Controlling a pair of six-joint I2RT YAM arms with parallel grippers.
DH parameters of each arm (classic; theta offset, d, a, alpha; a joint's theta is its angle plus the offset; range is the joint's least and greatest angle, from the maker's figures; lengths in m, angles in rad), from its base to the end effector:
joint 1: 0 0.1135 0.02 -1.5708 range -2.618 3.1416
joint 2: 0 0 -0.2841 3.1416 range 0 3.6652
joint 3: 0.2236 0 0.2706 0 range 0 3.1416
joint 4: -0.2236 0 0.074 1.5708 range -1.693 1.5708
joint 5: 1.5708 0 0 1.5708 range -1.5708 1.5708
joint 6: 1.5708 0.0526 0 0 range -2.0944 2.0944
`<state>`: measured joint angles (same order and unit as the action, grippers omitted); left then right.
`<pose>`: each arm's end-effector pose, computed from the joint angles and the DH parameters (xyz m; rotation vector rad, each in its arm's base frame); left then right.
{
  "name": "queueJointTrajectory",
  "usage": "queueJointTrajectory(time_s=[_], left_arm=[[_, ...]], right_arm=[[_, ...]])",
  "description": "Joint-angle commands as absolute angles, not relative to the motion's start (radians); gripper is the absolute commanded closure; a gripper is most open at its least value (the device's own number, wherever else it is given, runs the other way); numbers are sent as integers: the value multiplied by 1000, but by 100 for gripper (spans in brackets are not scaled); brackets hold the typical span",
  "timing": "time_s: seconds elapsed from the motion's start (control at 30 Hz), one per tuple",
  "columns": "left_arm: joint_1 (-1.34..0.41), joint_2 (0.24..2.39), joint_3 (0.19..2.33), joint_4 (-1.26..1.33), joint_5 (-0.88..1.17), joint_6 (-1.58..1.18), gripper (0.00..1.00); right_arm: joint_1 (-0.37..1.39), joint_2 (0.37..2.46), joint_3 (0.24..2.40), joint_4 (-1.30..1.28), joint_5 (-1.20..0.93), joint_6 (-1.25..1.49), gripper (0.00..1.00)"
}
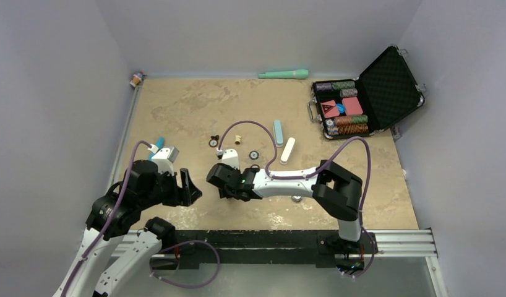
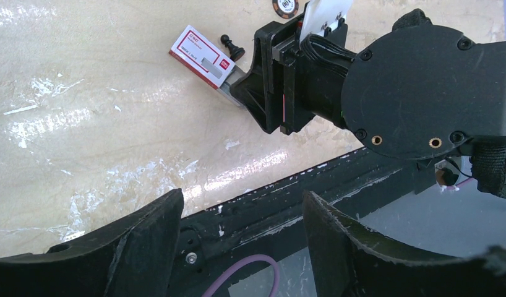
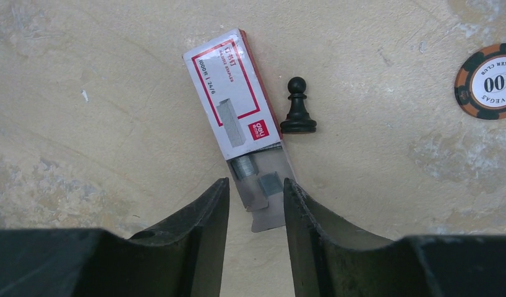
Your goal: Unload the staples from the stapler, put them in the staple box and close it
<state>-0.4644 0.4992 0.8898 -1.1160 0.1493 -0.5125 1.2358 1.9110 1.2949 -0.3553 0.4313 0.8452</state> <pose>0.0734 -0.0455 0.3219 0.0228 2.3807 -0.6594 0.1633 0.4022 0.1773 -0.3128 2.4359 0.3817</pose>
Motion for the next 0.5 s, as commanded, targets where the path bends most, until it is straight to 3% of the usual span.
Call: queueJointTrajectory(time_s=[0.0, 0.33, 0.47], left_arm=[[-453, 494, 890, -1090, 156, -505, 26], [-453, 503, 891, -1093, 155, -505, 26], [-453, 502, 892, -1092, 155, -506, 26]], right_arm=[[1233, 1892, 1340, -375, 468, 844, 59], [1237, 1786, 1336, -397, 462, 835, 56], [1252, 1715, 1297, -402, 454, 852, 50]])
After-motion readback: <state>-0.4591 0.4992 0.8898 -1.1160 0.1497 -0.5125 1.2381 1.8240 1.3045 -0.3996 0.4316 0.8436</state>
